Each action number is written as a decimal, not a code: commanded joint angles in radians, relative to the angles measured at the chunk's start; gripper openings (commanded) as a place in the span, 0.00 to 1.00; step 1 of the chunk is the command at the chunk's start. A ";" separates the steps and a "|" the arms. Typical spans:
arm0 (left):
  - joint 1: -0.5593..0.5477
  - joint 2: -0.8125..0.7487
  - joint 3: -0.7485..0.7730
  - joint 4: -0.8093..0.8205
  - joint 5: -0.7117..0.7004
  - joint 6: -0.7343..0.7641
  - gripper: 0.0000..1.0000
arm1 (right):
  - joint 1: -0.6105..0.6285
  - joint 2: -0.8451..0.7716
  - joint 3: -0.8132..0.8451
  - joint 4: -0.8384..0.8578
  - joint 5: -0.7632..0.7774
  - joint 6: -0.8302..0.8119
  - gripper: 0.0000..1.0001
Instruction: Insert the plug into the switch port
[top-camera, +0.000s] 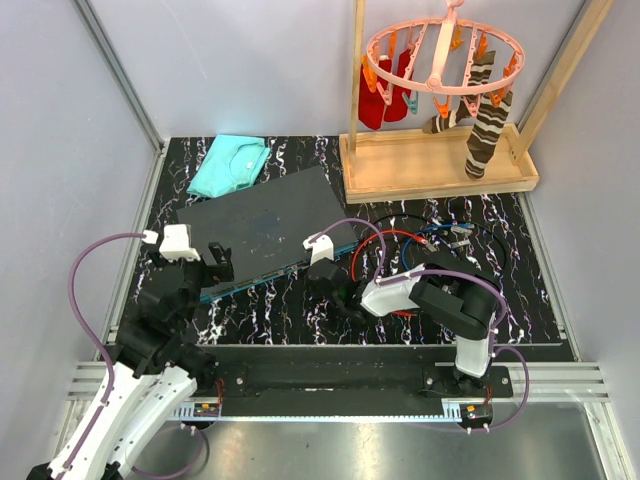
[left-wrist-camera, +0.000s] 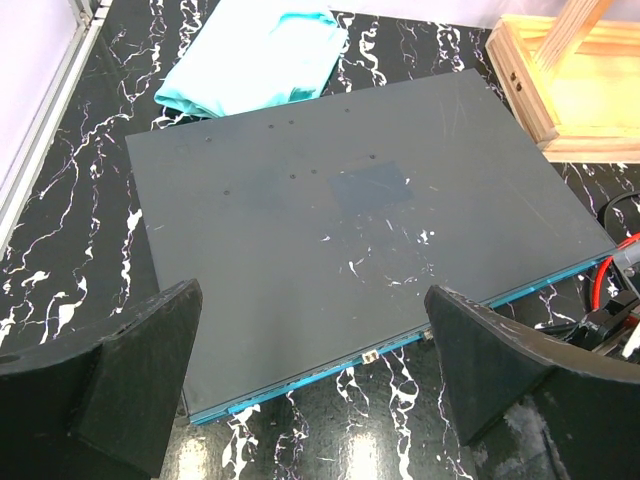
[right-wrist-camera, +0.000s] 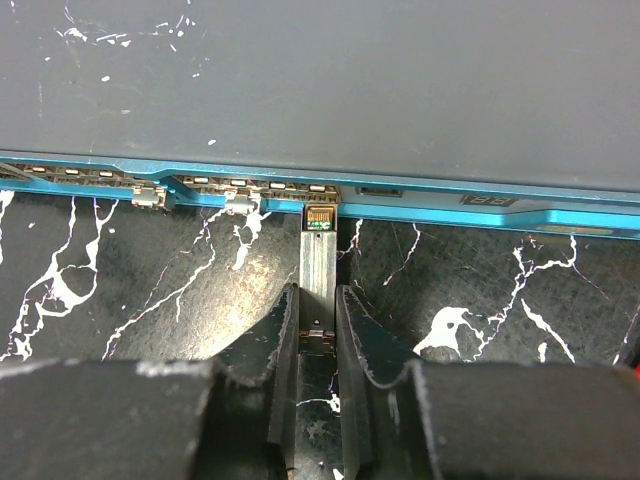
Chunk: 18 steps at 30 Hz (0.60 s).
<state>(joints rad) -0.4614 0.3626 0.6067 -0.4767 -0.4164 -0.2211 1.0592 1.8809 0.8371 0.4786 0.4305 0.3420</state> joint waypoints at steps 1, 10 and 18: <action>-0.005 0.012 0.004 0.050 -0.009 0.017 0.99 | -0.010 -0.029 0.017 0.123 0.048 0.009 0.00; -0.011 0.010 0.002 0.050 -0.007 0.019 0.99 | -0.011 -0.065 0.017 0.117 0.047 0.006 0.00; -0.011 0.007 0.002 0.050 -0.007 0.019 0.99 | -0.011 -0.077 0.013 0.103 0.056 0.006 0.00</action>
<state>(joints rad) -0.4679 0.3687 0.6067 -0.4767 -0.4160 -0.2165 1.0592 1.8671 0.8352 0.4736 0.4335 0.3416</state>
